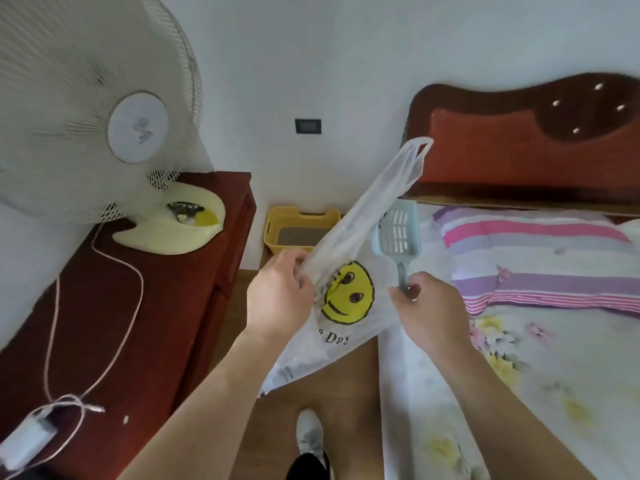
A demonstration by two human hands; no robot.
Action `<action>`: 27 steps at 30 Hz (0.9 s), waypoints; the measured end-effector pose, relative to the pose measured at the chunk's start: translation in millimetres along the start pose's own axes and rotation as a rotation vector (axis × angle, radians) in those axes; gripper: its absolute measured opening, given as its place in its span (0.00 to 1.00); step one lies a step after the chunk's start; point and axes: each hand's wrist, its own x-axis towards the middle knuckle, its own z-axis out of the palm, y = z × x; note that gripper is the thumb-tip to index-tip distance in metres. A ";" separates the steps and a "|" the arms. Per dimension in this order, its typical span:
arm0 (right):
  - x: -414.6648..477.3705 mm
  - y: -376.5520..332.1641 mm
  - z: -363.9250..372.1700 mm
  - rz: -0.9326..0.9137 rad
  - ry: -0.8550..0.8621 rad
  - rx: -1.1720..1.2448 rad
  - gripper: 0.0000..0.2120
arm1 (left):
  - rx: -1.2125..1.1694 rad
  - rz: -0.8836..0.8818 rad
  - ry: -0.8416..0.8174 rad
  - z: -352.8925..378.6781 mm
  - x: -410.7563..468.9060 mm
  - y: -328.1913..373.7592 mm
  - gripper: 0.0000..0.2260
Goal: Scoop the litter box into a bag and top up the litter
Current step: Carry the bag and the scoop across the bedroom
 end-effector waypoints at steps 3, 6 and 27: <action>51.5 -20.5 14.6 0.023 -0.005 0.005 0.14 | -0.023 0.007 -0.011 8.9 60.6 -9.4 0.15; 99.4 -36.9 21.8 0.071 -0.016 0.019 0.11 | -0.034 0.000 -0.037 17.4 117.8 -11.3 0.14; 428.5 -73.1 88.2 0.026 -0.242 -0.065 0.10 | 0.041 -0.276 -0.086 126.8 408.6 -33.7 0.09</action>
